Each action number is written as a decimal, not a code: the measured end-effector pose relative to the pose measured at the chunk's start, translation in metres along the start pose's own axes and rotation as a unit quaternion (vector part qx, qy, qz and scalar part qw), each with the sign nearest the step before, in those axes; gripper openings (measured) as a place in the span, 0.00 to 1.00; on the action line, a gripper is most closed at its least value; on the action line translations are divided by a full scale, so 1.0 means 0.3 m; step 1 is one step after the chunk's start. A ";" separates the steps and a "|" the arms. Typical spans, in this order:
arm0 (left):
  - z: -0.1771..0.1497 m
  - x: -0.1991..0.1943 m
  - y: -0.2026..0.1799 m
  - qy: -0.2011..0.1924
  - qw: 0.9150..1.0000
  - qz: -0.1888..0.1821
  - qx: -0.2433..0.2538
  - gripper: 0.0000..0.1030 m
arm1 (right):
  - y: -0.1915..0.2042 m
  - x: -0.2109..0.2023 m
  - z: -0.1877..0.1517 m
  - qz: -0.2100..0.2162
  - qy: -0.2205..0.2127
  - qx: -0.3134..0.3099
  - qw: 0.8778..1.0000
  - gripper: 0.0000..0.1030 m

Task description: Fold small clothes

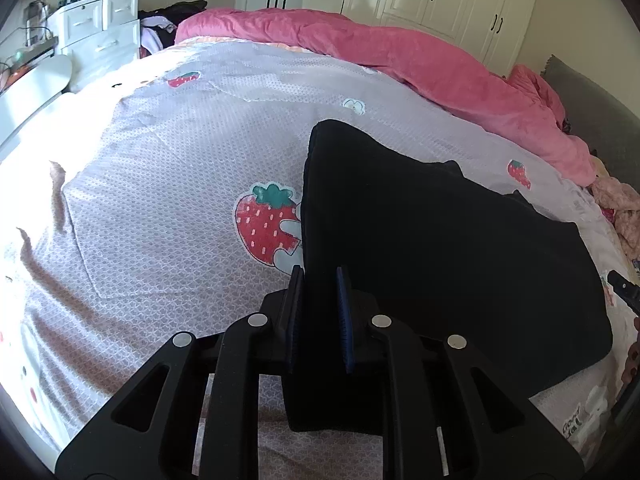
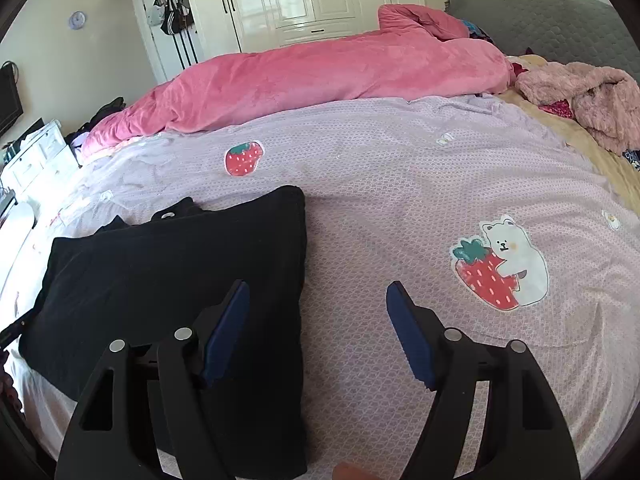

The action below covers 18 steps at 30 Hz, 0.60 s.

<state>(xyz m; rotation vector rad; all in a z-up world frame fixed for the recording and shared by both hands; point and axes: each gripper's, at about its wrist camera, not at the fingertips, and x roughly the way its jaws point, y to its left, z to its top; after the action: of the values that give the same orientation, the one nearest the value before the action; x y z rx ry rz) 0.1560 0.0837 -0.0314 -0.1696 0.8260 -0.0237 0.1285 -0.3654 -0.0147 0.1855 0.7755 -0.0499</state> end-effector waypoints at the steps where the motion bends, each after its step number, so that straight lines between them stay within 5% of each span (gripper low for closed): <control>1: -0.002 -0.006 -0.002 -0.001 1.000 -0.001 0.001 0.09 | 0.002 -0.004 -0.002 0.000 0.000 -0.001 1.000 0.68; 4: -0.007 -0.023 -0.003 -0.005 1.000 -0.002 0.002 0.09 | 0.018 -0.015 -0.011 0.005 0.003 -0.005 1.000 0.68; 13: -0.014 -0.098 -0.023 -0.017 1.000 -0.014 0.011 0.30 | 0.094 -0.038 -0.042 0.027 0.011 -0.032 0.999 0.68; 15: -0.014 -0.116 -0.028 -0.022 1.000 -0.014 0.013 0.35 | 0.109 -0.045 -0.049 0.033 0.011 -0.036 0.999 0.86; 18: -0.013 -0.145 -0.034 -0.030 0.999 -0.016 0.016 0.43 | 0.130 -0.069 -0.056 0.042 0.004 -0.040 0.998 0.87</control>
<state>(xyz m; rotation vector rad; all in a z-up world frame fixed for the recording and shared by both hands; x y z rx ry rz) 0.1241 0.0769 -0.0007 -0.1527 0.7626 -0.0611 0.1065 -0.3246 -0.0061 0.1420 0.7759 0.0621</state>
